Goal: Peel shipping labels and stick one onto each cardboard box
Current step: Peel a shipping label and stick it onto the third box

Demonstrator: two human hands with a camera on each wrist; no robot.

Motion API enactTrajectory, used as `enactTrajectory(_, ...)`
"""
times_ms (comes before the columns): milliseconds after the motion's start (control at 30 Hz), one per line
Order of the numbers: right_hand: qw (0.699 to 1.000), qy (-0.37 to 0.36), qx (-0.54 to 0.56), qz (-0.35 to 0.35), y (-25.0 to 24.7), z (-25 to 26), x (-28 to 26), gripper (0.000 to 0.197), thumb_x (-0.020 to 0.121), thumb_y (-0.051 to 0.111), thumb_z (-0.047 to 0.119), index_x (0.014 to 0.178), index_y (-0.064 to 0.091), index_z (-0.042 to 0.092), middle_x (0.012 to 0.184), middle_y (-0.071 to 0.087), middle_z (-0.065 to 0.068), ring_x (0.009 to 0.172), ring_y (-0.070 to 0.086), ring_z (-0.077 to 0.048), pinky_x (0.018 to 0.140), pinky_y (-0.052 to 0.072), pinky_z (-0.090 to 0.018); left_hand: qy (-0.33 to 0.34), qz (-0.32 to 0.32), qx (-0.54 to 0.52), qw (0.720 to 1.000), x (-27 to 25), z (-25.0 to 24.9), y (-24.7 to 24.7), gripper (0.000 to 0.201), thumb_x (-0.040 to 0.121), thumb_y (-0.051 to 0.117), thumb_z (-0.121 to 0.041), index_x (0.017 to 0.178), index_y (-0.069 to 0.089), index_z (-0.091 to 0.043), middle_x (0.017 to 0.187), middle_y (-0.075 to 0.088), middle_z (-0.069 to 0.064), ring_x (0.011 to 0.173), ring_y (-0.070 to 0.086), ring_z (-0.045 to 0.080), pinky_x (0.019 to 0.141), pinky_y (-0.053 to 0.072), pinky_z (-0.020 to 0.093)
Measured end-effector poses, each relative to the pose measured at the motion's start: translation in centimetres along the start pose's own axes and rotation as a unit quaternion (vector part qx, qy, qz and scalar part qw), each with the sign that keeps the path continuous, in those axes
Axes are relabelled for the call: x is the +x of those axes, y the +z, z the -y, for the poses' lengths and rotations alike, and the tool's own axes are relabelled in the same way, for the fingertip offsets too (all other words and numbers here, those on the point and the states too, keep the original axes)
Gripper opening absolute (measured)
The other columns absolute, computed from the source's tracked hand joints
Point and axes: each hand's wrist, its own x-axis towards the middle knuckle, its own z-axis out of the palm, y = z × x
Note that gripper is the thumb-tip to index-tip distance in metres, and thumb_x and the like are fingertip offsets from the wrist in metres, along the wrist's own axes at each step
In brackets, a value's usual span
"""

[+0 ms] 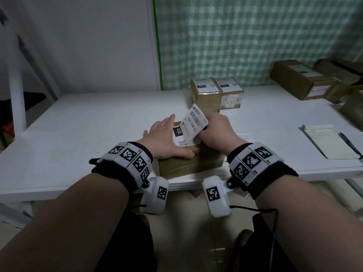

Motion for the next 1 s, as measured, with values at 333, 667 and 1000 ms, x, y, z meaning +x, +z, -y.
enactTrajectory(333,0.998,0.033,0.028,-0.039,-0.8,-3.2,0.3,0.016,0.081,0.054,0.009,0.075,0.056,0.024,0.066,0.052,0.011,0.070,0.049,-0.013,0.056,0.035,-0.016,0.001,0.022,0.044,0.999,0.4,0.2,-0.3,0.130,0.054,0.072,-0.071,0.150,-0.003,-0.024,0.159,0.006,-0.004,0.145,0.007,0.022,0.114,0.012,0.058)
enactTrajectory(667,0.997,0.034,0.042,-0.046,0.0,-3.5,0.2,0.015,0.082,0.059,0.015,0.071,0.055,0.024,0.065,0.051,0.011,0.073,0.049,-0.012,0.061,0.035,-0.020,0.028,0.071,0.110,0.991,0.3,-3.0,-1.7,0.132,0.060,0.080,-0.054,0.148,-0.013,-0.022,0.154,0.023,-0.002,0.140,0.025,0.023,0.109,0.007,0.065)
enactTrajectory(1000,0.993,0.024,0.093,-0.062,0.1,-4.1,0.2,0.013,0.079,0.055,0.009,0.074,0.063,0.018,0.063,0.053,0.012,0.071,0.053,-0.013,0.069,0.039,-0.021,0.032,0.005,0.100,0.994,1.6,-4.9,0.8,0.137,0.053,0.079,-0.059,0.148,-0.012,-0.022,0.149,0.027,0.008,0.137,0.026,0.029,0.112,0.009,0.063)
